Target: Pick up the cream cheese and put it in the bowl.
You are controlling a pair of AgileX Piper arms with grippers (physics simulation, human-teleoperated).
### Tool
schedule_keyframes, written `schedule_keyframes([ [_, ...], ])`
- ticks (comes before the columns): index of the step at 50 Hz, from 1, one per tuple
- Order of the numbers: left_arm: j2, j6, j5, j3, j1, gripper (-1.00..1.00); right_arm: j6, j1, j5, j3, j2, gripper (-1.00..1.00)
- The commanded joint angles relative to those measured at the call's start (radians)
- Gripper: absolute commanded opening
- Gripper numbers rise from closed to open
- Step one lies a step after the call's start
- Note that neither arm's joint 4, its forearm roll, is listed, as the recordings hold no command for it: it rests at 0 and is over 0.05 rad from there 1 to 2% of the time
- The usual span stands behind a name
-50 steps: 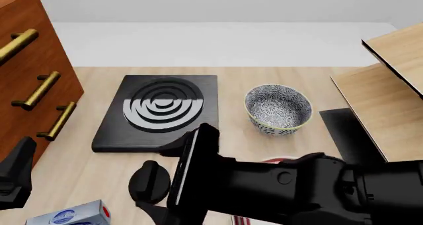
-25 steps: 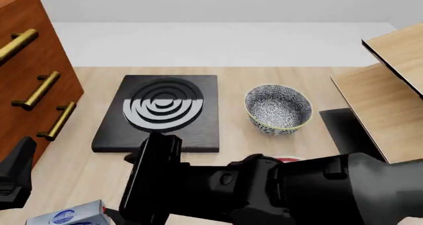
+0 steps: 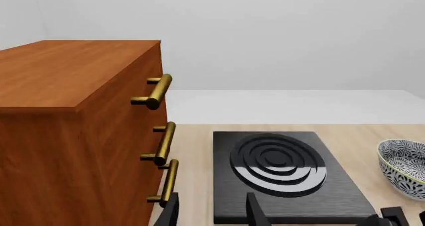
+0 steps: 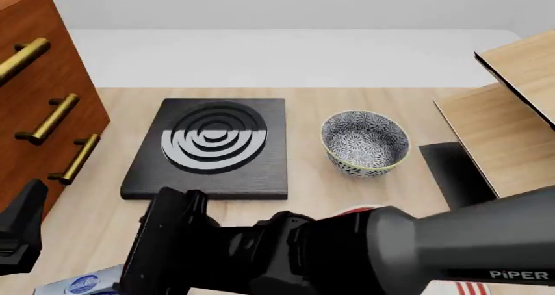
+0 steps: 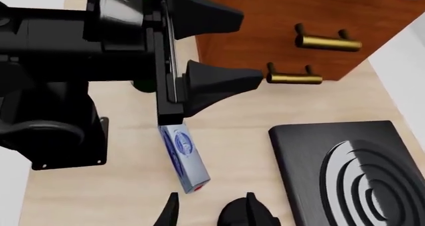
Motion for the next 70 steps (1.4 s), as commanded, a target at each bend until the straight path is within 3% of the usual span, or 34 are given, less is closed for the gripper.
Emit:
schedule_keyframes([
  [1, 0.000, 0.000, 0.000, 0.000, 0.000, 1.00, 0.021, 0.007, -0.015, -0.046, 0.078, 1.00],
  [37, 0.000, 0.000, 0.000, 0.000, 0.000, 1.00, 0.061, 0.021, -0.028, -0.153, 0.251, 1.00],
  [70, 0.000, 0.000, 0.000, 0.000, 0.000, 1.00, 0.060, 0.014, -0.016, -0.178, 0.295, 1.00],
])
